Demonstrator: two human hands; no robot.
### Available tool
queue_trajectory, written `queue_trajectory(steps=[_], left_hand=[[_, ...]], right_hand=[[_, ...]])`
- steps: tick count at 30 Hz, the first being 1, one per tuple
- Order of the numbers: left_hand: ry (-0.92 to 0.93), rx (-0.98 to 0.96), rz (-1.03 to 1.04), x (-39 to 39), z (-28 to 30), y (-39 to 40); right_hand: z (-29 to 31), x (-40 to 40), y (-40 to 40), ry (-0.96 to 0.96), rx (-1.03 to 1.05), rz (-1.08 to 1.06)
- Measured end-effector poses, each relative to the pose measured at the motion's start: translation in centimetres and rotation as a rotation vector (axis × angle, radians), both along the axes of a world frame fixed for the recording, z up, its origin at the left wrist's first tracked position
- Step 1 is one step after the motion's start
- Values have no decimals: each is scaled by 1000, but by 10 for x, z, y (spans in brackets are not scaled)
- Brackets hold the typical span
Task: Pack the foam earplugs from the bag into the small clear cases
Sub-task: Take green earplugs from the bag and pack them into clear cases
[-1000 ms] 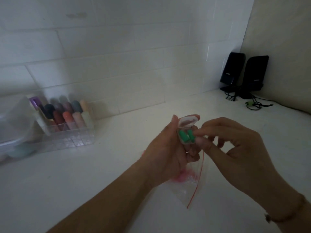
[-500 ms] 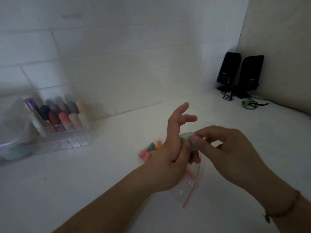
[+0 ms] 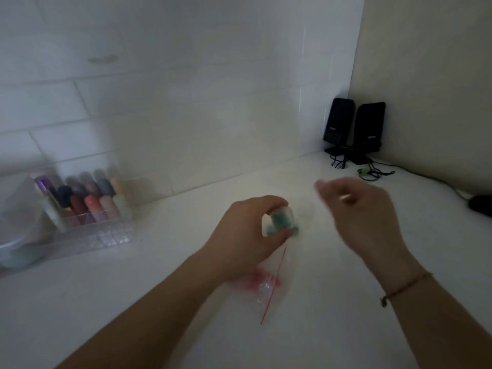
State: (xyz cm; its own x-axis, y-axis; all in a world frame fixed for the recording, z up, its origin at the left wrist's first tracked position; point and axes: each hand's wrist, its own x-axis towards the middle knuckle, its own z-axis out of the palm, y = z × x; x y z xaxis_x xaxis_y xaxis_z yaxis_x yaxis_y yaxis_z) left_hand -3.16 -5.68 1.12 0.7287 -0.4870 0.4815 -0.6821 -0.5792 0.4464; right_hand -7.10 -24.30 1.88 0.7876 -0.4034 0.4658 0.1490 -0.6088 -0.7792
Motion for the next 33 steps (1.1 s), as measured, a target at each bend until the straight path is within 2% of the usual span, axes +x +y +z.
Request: queue_trajectory(steps=[3, 6, 9, 12, 19, 23, 24, 28, 33], left_hand=[[84, 90, -37, 18, 14, -22], [98, 241, -90, 37, 13, -54], [153, 453, -97, 48, 3, -76], [165, 556, -63, 56, -6, -83], [170, 561, -81, 63, -12, -79], [94, 303, -23, 76, -1, -78], [82, 288, 9, 80, 2, -80], [227, 505, -9, 93, 1, -92], [267, 512, 4, 100, -9, -104]], right_hand=[[5, 8, -36, -209, 254, -219], [2, 14, -55, -256, 422, -297], [-1, 15, -64, -263, 451, -324], [-2, 14, -71, -299, 482, -324], [-1, 15, -68, -317, 467, -330], [-1, 15, -71, -320, 471, -332], [-2, 15, -71, -316, 467, -330], [-4, 15, -67, -304, 438, -323], [-4, 12, -61, -294, 394, -322]])
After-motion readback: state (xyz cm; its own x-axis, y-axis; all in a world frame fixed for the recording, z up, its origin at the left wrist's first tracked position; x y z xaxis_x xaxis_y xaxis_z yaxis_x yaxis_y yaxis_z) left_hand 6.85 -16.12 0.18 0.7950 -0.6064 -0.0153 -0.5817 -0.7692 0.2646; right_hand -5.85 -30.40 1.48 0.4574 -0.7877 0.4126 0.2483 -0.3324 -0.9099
